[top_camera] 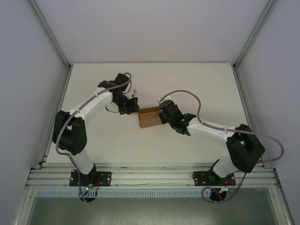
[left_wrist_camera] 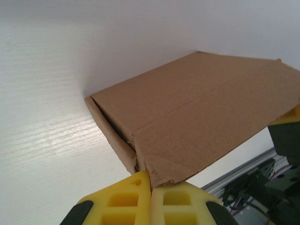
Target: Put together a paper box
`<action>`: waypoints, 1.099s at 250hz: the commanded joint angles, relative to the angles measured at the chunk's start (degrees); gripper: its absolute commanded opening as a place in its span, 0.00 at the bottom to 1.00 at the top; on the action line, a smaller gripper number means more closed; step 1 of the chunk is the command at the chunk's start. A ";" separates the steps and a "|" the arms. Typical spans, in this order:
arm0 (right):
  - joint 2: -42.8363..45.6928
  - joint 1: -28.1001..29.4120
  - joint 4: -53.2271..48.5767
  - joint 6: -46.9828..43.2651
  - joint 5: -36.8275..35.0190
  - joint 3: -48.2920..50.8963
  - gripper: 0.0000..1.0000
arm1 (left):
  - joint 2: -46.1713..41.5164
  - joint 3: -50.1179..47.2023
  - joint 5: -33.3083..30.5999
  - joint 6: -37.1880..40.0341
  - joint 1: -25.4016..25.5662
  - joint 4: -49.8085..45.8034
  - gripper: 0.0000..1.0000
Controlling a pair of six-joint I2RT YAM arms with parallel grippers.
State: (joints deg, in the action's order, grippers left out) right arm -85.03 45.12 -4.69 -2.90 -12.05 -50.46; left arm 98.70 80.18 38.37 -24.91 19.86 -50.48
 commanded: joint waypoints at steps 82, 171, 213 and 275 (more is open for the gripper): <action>0.21 1.72 -0.96 2.36 1.76 5.47 0.04 | -7.83 -14.03 -23.30 -2.69 11.40 11.51 0.00; 1.52 2.82 2.38 4.22 0.44 8.04 0.04 | -12.14 -28.29 -28.99 -12.62 17.56 25.91 0.00; 1.62 2.83 4.86 4.25 1.78 10.07 0.08 | -11.71 -30.01 -31.99 -12.45 18.90 26.92 0.00; 6.79 2.78 -0.13 5.60 0.55 7.12 0.26 | -11.04 -28.89 -34.14 -11.56 19.01 25.26 0.00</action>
State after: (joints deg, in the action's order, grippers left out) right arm -81.06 46.57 3.14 1.74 -14.13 -42.70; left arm 83.40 53.93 3.70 -36.23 37.91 -19.05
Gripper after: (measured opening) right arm 0.246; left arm 0.063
